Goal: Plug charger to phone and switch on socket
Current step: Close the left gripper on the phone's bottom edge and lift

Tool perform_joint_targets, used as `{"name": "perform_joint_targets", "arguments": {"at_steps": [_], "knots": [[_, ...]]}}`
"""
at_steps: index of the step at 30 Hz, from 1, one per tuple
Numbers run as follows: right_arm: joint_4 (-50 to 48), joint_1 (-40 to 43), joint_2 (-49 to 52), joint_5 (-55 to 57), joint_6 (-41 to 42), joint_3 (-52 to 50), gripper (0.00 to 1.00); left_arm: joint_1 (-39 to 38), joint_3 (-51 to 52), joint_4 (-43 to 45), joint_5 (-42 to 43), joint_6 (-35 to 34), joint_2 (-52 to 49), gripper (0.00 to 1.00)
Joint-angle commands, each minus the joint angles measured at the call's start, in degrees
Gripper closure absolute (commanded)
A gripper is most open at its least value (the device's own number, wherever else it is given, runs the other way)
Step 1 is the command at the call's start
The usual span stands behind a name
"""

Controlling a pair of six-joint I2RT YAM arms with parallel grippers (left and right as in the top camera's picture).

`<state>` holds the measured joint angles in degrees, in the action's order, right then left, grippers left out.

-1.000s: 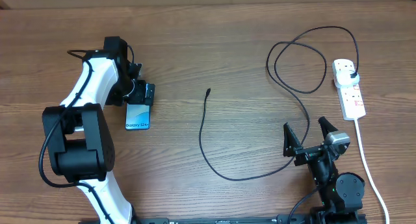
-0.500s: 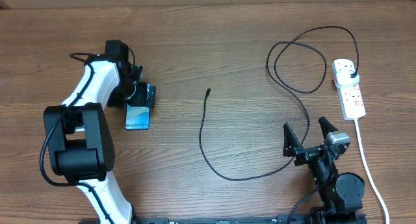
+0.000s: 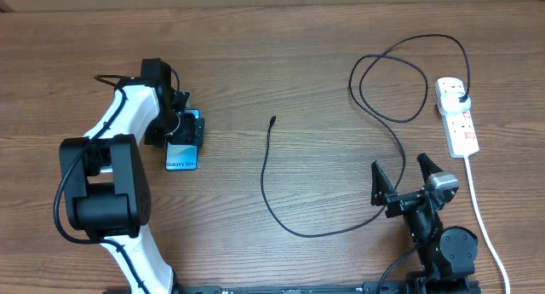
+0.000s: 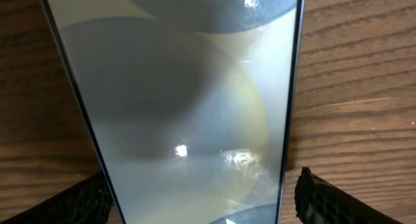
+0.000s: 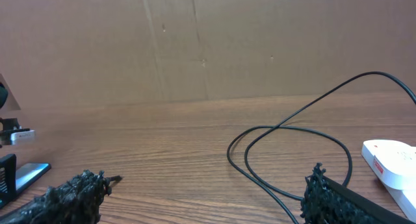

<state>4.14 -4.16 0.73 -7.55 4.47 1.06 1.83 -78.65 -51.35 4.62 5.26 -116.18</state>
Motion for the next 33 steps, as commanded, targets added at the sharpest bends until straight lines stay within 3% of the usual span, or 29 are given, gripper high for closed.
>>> {"name": "perform_joint_targets", "arguments": {"at_steps": [1,16,26,33], "knots": [[-0.2,-0.3,-0.6,-0.2,0.2,-0.6,0.0,-1.5,1.2,0.7,0.9,-1.2,-0.9,0.1],[-0.2,-0.3,-0.6,-0.2,0.2,-0.6,0.0,-6.3,1.7,-1.8,1.0,-11.3,-0.9,0.11],[-0.2,-0.3,-0.6,-0.2,0.2,-0.6,0.0,-8.6,1.8,-2.7,0.7,-22.1,-0.9,0.05],[-0.2,-0.3,-0.6,-0.2,0.2,-0.6,0.0,-8.5,1.8,-2.2,0.8,-34.5,-0.9,0.0]]}}
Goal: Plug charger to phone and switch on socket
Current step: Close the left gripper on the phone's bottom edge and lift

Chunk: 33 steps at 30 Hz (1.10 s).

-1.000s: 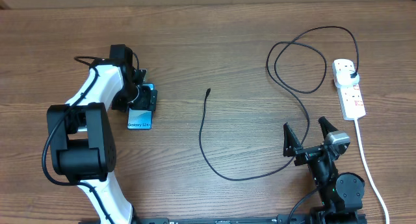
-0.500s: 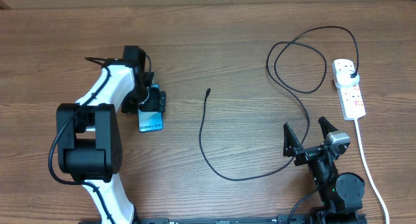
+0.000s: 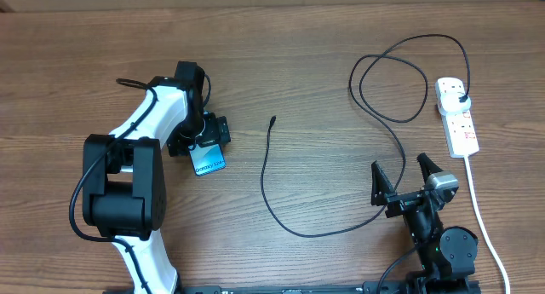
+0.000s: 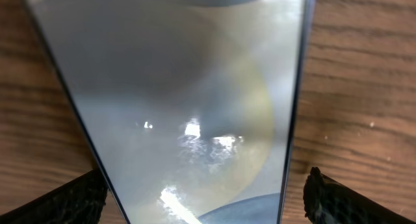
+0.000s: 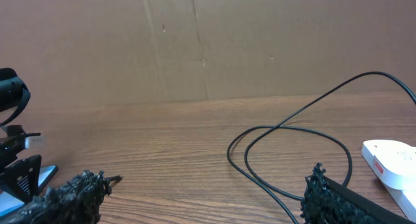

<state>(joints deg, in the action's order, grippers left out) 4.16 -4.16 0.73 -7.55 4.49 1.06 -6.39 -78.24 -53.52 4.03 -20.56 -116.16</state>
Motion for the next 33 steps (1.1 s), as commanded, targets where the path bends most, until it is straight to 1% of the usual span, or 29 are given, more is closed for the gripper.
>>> {"name": "perform_joint_targets", "arguments": {"at_steps": [1,3,6,8,11,16,18,22,29,33], "knots": [[-0.2,-0.3,-0.6,-0.2,0.1,-0.6,0.0,-0.3,1.4,0.0,1.3,-10.4,-0.9,0.0],[-0.2,-0.3,-0.6,-0.2,0.1,-0.6,0.0,-0.3,1.4,0.1,1.3,-12.2,-0.9,0.01],[-0.2,-0.3,-0.6,-0.2,0.1,-0.6,0.0,-0.4,1.4,0.4,0.2,-12.7,-0.9,0.1],[-0.2,-0.3,-0.6,-0.2,0.1,-0.6,0.0,-0.5,1.4,0.3,-2.5,-13.3,-0.9,0.12],[-0.2,-0.3,-0.6,-0.2,0.1,-0.6,0.0,-0.4,1.4,0.5,-6.0,-15.0,-0.9,0.11],[-0.2,-0.3,-0.6,-0.2,0.1,-0.6,0.0,-0.4,1.4,2.6,-6.6,-14.8,-0.9,0.06],[-0.2,-0.3,-0.6,-0.2,0.1,-0.6,0.0,-0.4,1.4,3.3,-6.5,-14.4,-0.9,0.02],[-0.2,-0.3,-0.6,-0.2,0.1,-0.6,0.0,-0.4,1.4,3.9,-6.6,-12.4,-0.9,0.02],[-0.2,-0.3,-0.6,-0.2,0.1,-0.6,0.0,-0.4,1.4,4.9,-6.3,-12.5,-1.9,0.06],[-0.2,-0.3,-0.6,-0.2,0.1,-0.6,0.0,-0.4,1.4,4.9,-5.5,-12.5,-3.2,0.07]]}}
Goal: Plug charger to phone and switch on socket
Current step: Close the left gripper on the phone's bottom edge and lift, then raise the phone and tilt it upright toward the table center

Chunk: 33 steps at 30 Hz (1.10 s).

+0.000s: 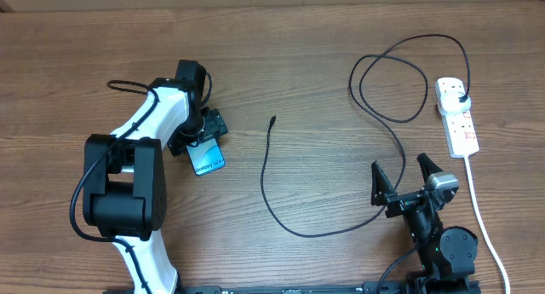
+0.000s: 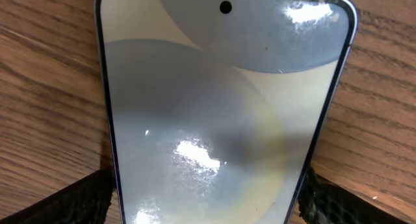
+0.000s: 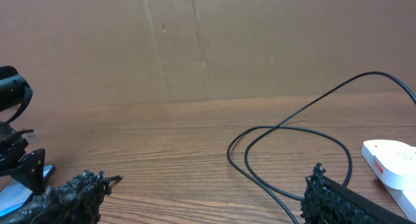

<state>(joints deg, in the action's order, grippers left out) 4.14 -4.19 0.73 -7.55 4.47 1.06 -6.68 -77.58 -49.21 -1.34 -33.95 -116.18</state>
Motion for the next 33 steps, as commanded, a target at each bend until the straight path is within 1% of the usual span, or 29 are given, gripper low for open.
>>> {"name": "perform_joint_targets", "arguments": {"at_steps": [1,4,12,20,22,25,31,33], "knots": [[-0.2,-0.3,-0.6,-0.2,0.2,-0.6,0.0,-0.2,0.7,0.6,0.0,0.9,-3.6,0.07],[-0.2,-0.3,-0.6,-0.2,0.2,-0.6,0.0,-0.2,0.7,0.4,0.5,0.9,-4.9,0.08],[-0.2,-0.3,-0.6,-0.2,0.2,-0.6,0.0,-0.1,0.7,-0.5,4.3,1.0,-5.1,0.07],[-0.2,-0.3,-0.6,-0.2,0.2,-0.6,0.0,-0.1,0.7,-1.9,5.4,2.3,-5.1,0.08],[-0.2,-0.3,-0.6,-0.2,0.2,-0.6,0.0,-0.1,0.7,-1.8,5.4,2.3,-5.1,0.1],[-0.2,-0.3,-0.6,-0.2,0.2,-0.6,0.0,-0.1,0.7,-1.4,5.3,2.3,-5.1,0.19],[-0.2,-0.3,-0.6,-0.2,0.2,-0.6,0.0,-0.1,0.6,-1.1,5.2,2.3,-5.1,0.24],[-0.2,-0.3,-0.6,-0.2,0.2,-0.6,0.0,0.0,0.5,-1.2,5.2,2.3,-5.0,0.24]]}}
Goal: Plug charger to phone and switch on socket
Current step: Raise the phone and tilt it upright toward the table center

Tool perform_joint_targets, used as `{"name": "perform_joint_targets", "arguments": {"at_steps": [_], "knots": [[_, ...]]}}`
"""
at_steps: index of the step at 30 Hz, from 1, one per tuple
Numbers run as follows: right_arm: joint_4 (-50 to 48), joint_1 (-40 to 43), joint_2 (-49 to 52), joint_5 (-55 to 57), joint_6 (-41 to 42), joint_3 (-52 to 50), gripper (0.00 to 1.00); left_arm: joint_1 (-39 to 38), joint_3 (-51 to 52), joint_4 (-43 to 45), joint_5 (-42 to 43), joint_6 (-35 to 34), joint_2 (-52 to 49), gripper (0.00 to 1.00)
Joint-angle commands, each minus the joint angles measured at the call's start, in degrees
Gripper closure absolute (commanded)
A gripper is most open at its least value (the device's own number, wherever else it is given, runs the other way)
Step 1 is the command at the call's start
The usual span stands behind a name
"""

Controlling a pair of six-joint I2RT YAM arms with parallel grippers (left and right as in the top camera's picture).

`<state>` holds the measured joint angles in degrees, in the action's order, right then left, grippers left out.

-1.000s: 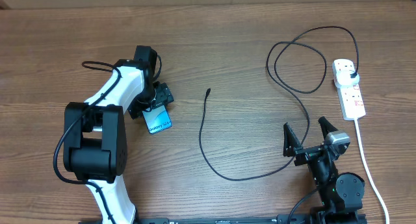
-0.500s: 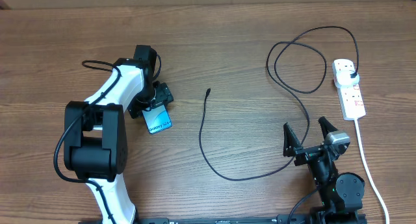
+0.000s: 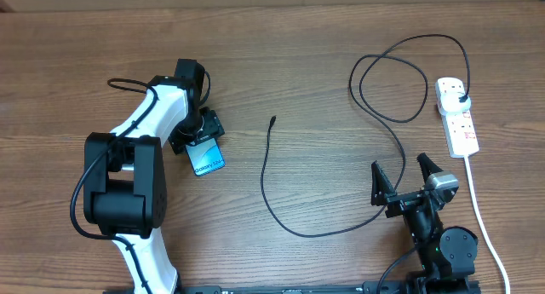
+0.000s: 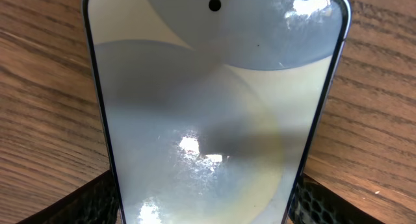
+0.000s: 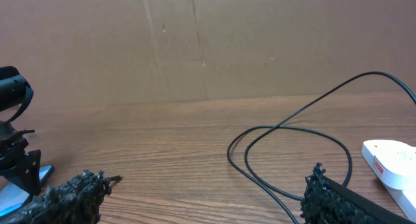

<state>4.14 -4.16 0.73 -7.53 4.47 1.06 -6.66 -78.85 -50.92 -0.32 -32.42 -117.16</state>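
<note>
The phone (image 3: 208, 160) lies screen up on the wooden table (image 3: 85, 64), left of centre, tilted a little. It fills the left wrist view as a pale glossy screen (image 4: 214, 113). My left gripper (image 3: 199, 143) is shut on its near end, with the black fingers (image 4: 97, 201) against both long edges. The black charger cable (image 3: 266, 183) curls across the middle, its free plug tip (image 3: 272, 120) lying right of the phone. The white power strip (image 3: 458, 123) lies at the far right. My right gripper (image 3: 400, 176) stands open and empty near the front edge.
The cable's large loops (image 5: 286, 152) lie ahead of my right gripper (image 5: 201, 198), with the power strip (image 5: 390, 156) at that view's right edge. A white lead (image 3: 481, 217) runs from the strip to the front edge. A brown cardboard wall (image 5: 208, 42) backs the table.
In the left wrist view the two fingers stand closer together, against the phone's edges. The phone and both arms are otherwise where they were.
At first the phone lay farther left, square to the table, between my left fingers. A second later it was nearer the cable tip and tilted, still between them. Then the wrist sat farther back along the phone. The right arm never moved.
</note>
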Motion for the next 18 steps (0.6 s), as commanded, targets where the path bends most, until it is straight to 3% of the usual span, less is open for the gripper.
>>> {"name": "perform_joint_targets", "arguments": {"at_steps": [1,18], "knots": [[-0.2,-0.3,-0.6,-0.2,0.2,-0.6,0.0,0.0,1.6,0.4,4.2,0.7,-4.1,0.25],[-0.2,-0.3,-0.6,-0.2,0.2,-0.6,0.0,0.5,-17.2,-13.9,4.5,3.0,-4.0,0.27]]}}
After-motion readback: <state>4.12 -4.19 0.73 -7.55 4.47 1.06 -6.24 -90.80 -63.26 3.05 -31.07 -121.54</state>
